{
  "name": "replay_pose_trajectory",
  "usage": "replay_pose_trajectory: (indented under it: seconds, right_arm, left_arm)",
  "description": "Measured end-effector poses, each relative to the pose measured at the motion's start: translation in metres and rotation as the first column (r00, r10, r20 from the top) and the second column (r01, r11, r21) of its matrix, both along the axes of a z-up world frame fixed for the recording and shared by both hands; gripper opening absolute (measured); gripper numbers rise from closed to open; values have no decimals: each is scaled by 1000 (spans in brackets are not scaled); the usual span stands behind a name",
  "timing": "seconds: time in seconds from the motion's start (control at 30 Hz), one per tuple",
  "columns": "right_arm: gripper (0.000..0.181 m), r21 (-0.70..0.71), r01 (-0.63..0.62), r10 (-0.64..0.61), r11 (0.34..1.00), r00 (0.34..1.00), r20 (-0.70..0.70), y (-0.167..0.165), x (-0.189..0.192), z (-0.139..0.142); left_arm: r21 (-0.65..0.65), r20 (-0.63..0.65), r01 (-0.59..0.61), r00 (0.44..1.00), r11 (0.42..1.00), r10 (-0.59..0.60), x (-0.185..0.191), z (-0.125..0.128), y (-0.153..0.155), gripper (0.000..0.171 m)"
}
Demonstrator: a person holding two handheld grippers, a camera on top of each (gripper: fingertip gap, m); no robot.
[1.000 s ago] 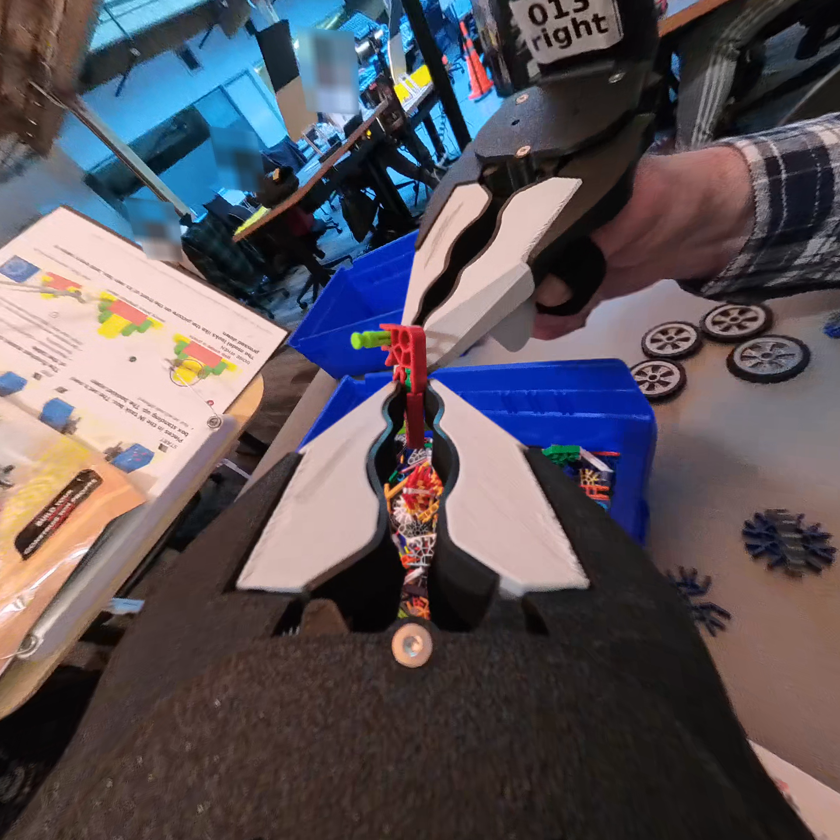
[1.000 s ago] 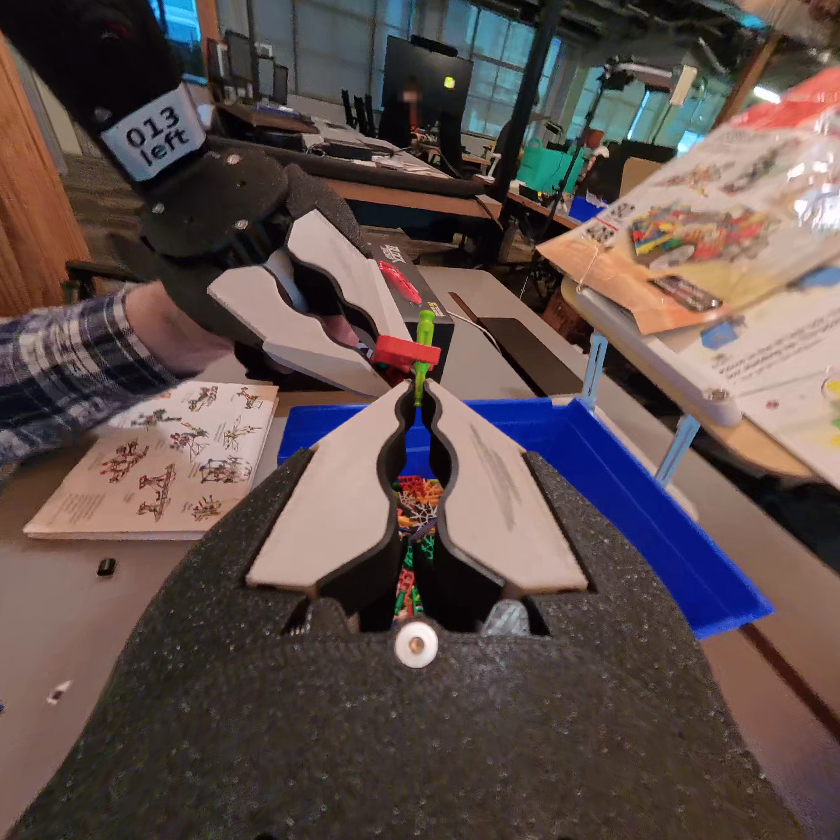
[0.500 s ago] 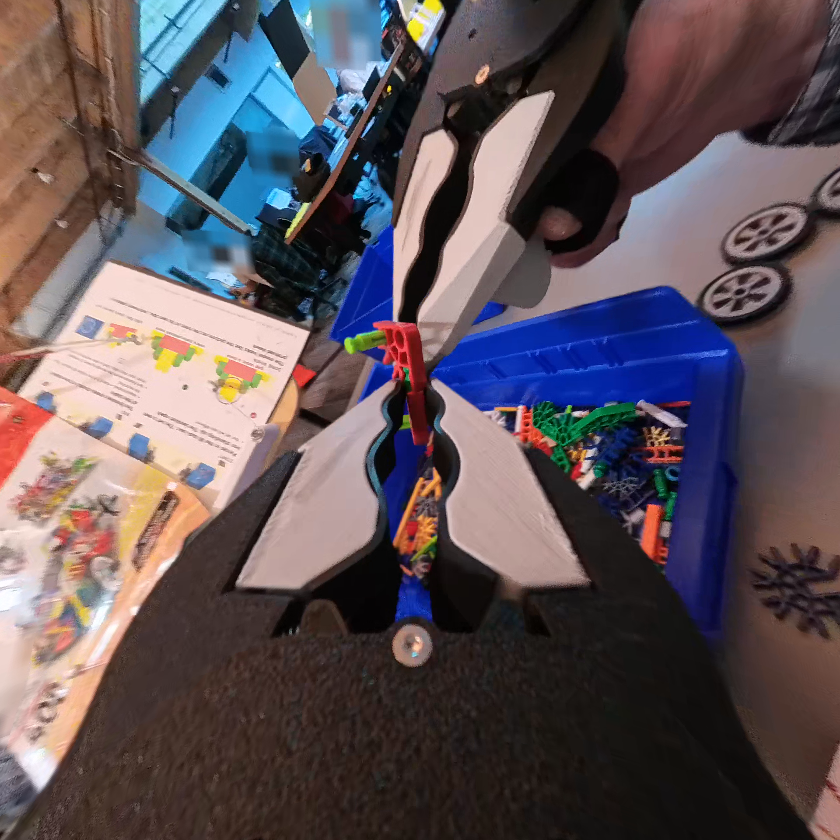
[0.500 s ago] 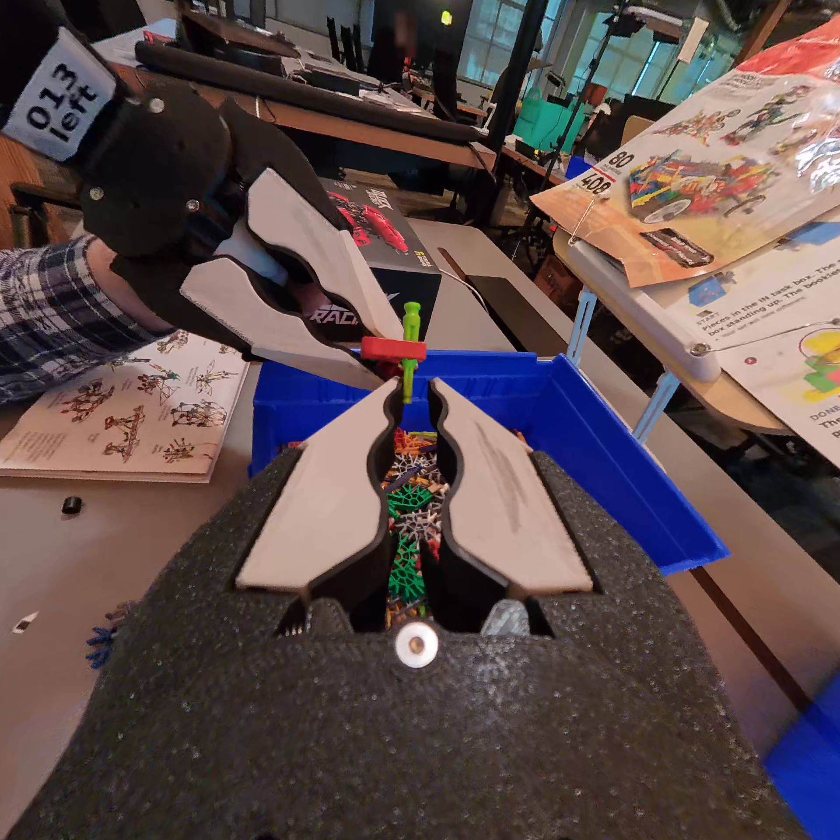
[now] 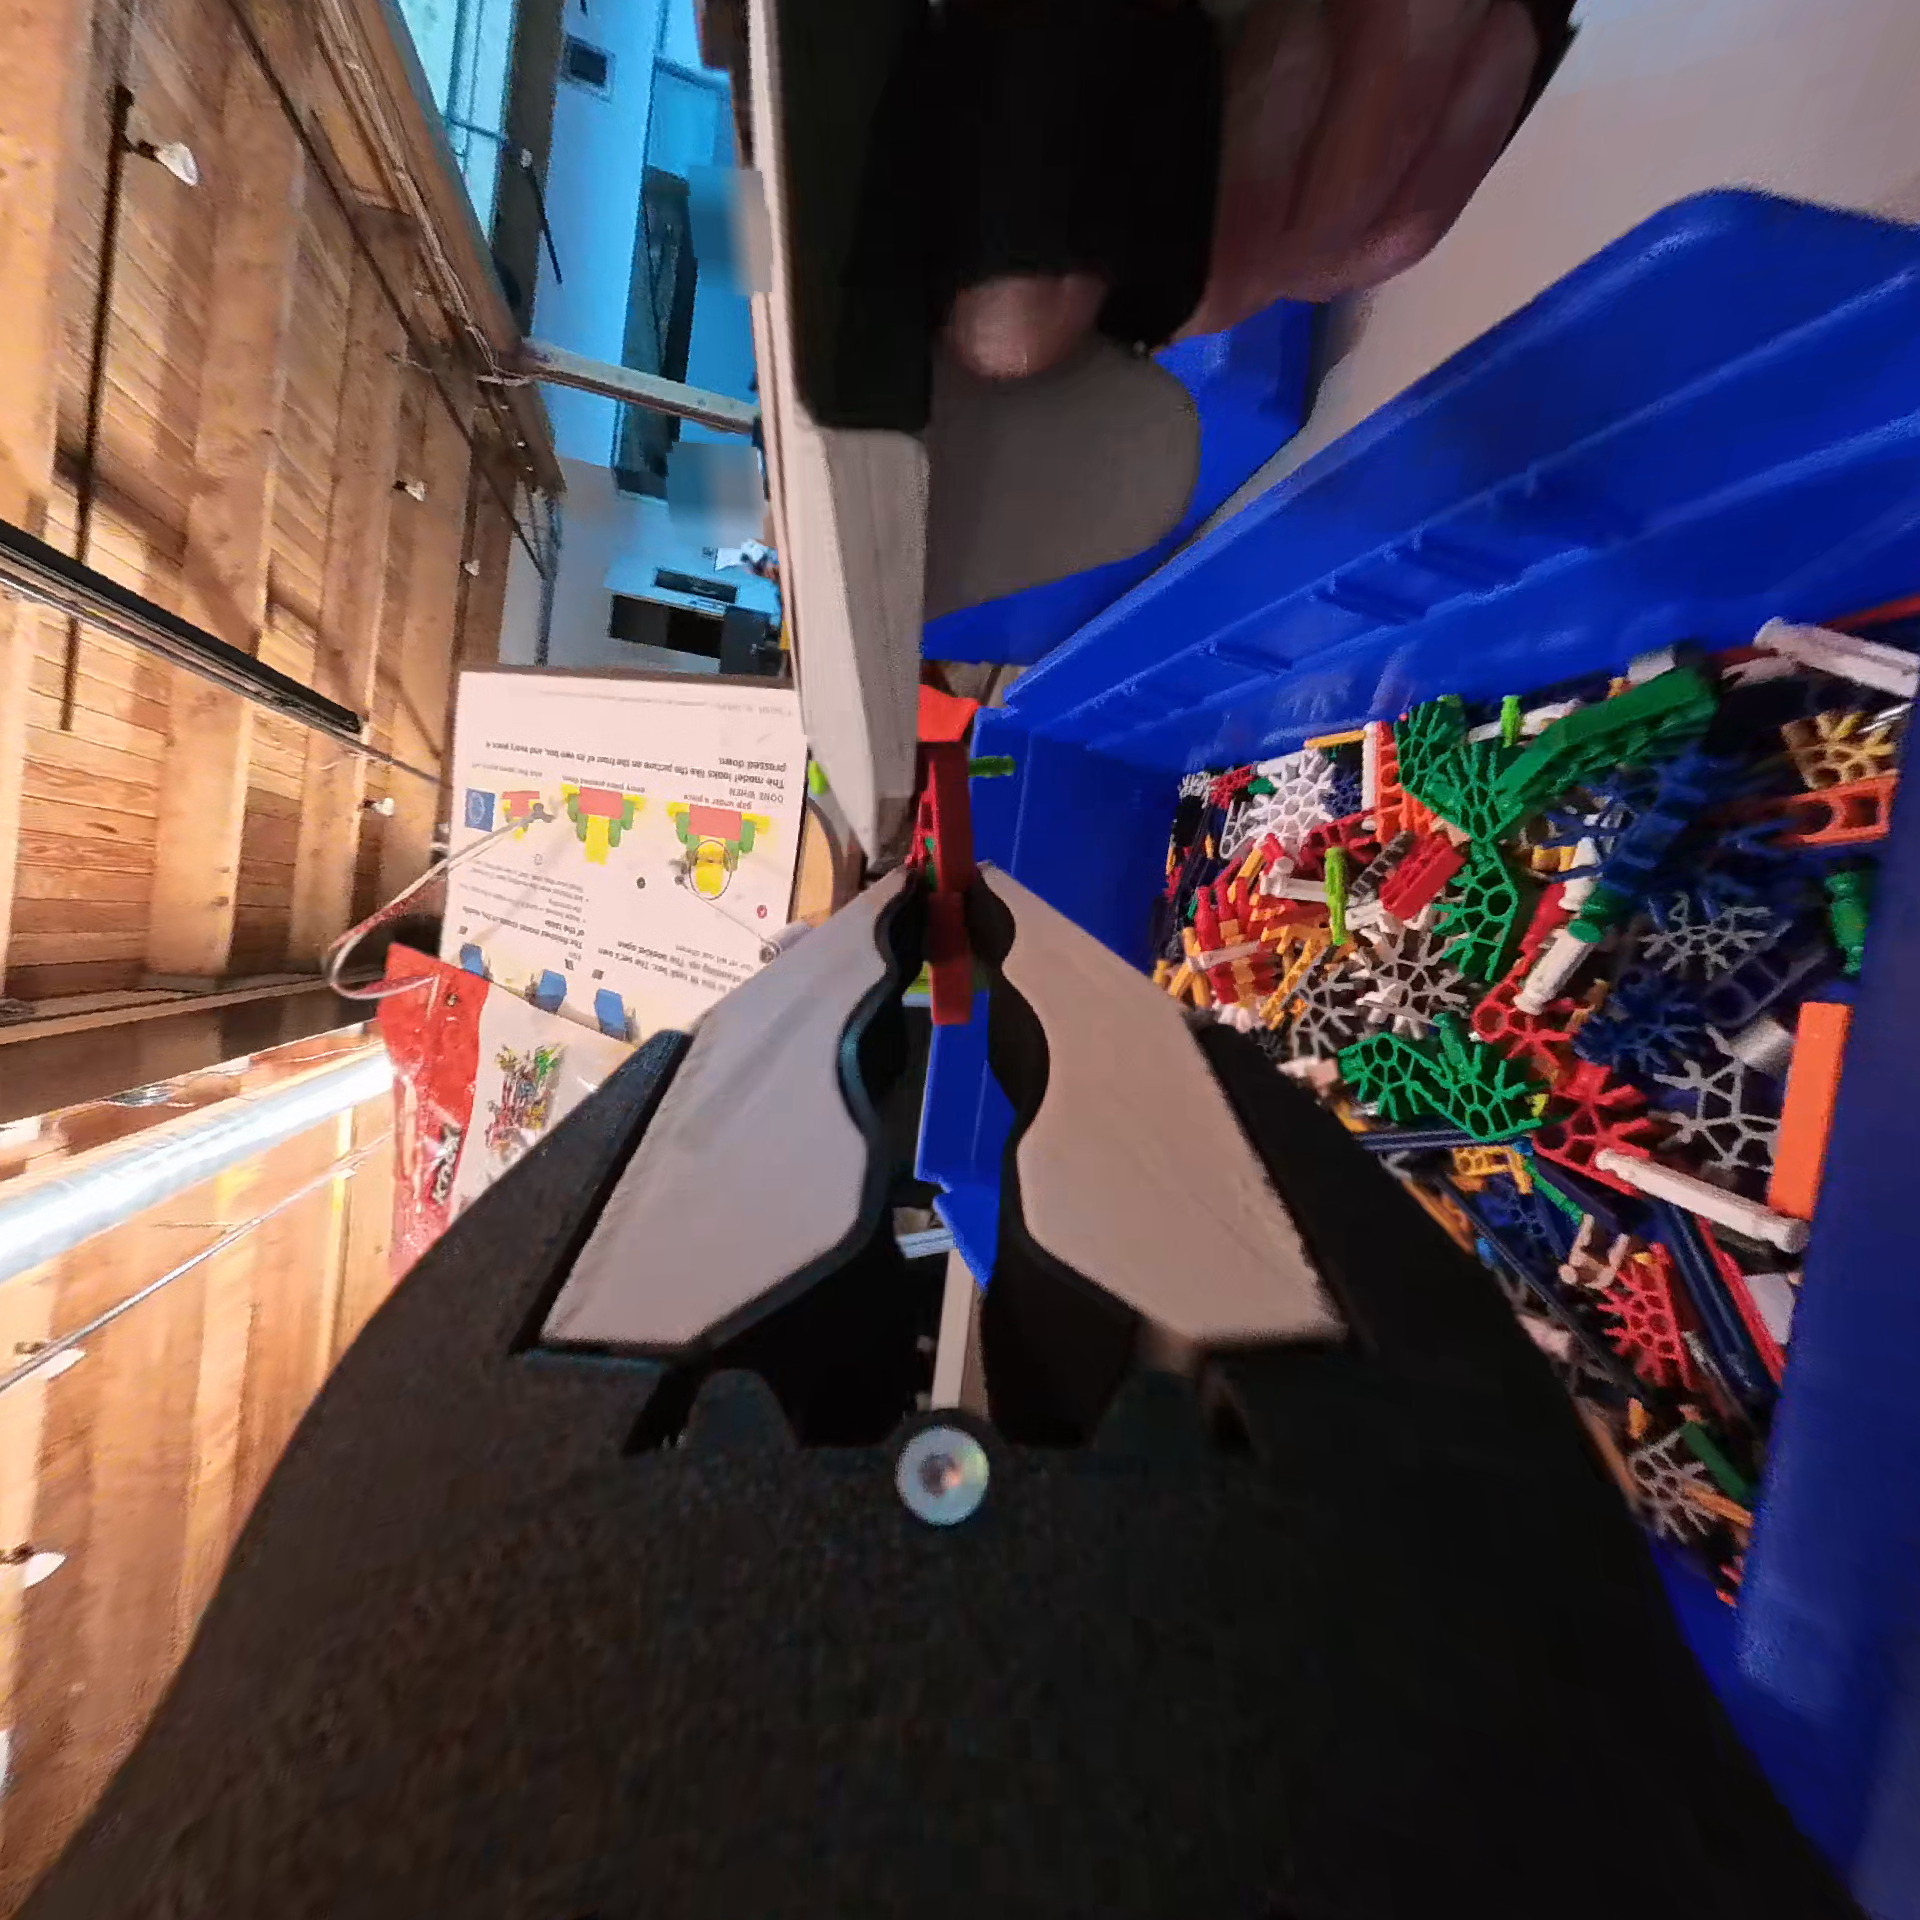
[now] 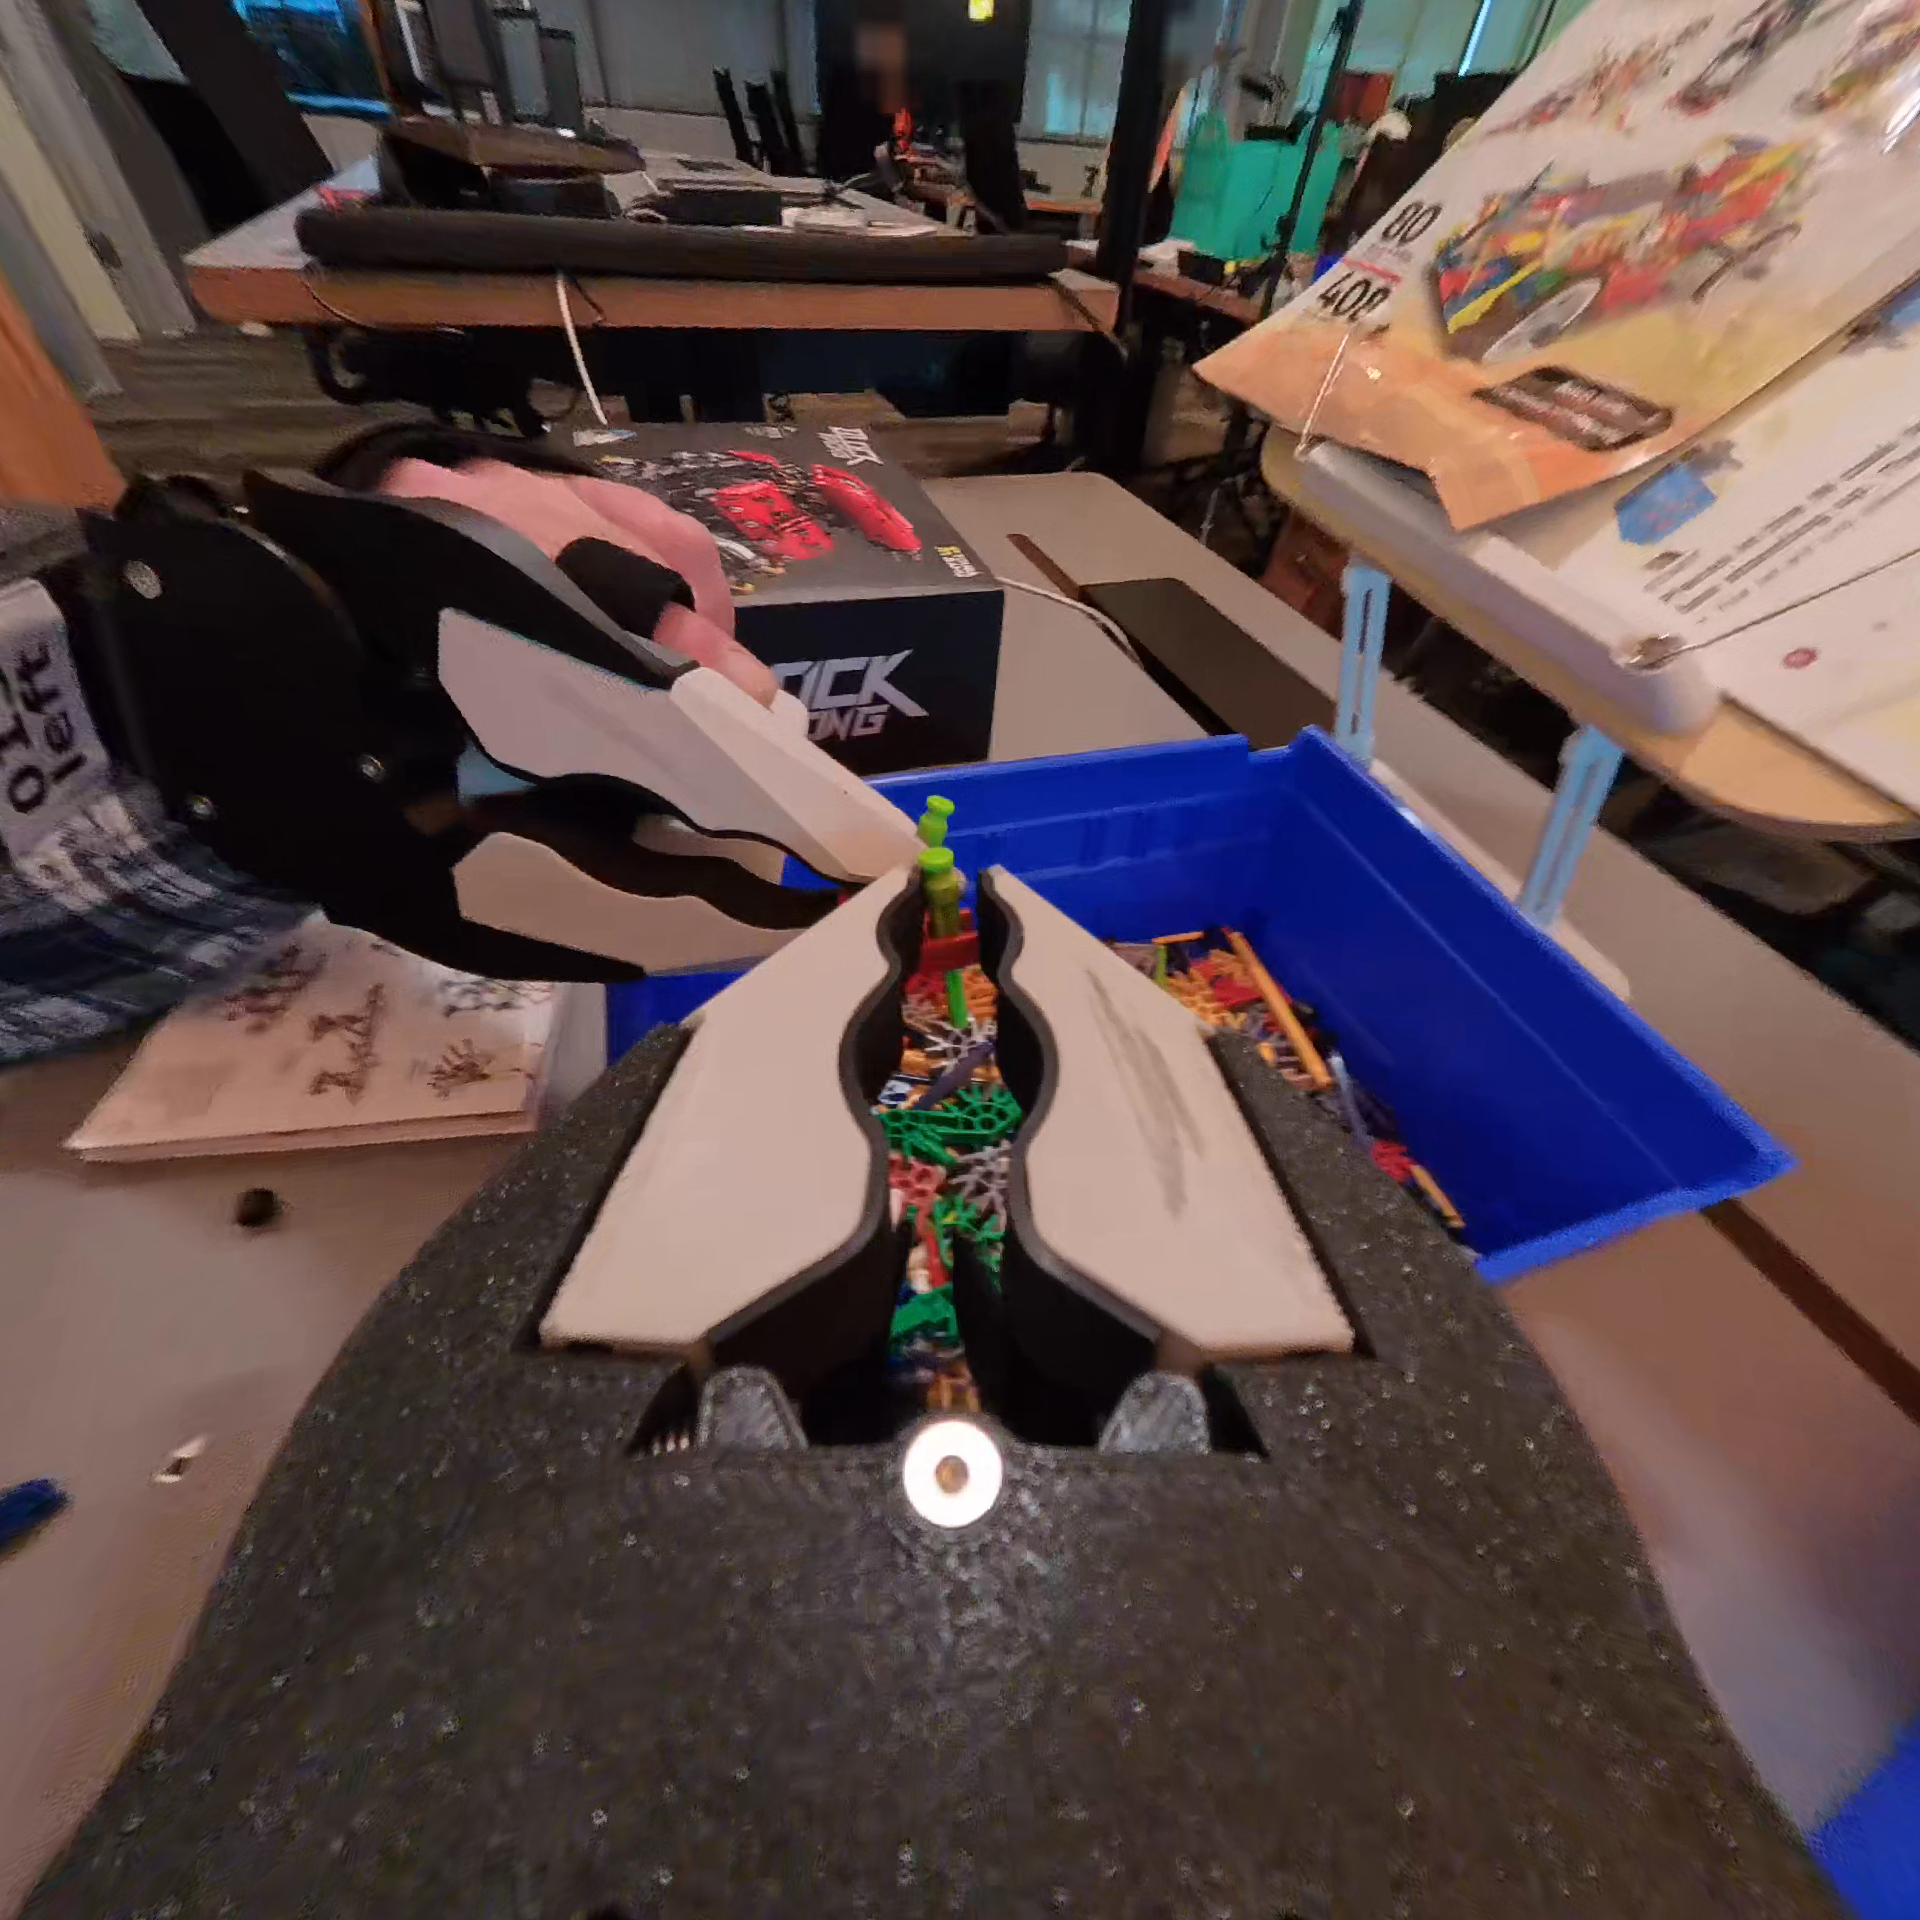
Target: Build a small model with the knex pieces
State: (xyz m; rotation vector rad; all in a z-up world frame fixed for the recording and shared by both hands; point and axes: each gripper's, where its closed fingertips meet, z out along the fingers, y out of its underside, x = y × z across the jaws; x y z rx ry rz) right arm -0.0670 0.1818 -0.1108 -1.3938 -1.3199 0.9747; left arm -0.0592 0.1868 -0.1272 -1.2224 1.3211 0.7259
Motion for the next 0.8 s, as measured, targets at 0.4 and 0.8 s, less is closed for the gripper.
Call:
replay_pose_trajectory:
  seconds: [0.4,0.8]
  right_arm:
    - [4,270,211,-139,939,954,-265,14,21,51]
    - [4,558,244,-73,793,948,-311,-24,15,70]
  left_arm:
    - [-425,814,415,565,804,138,-2,34,-10,50]
    - [-253,961,788,137,561,241,-3,73,-30,34]
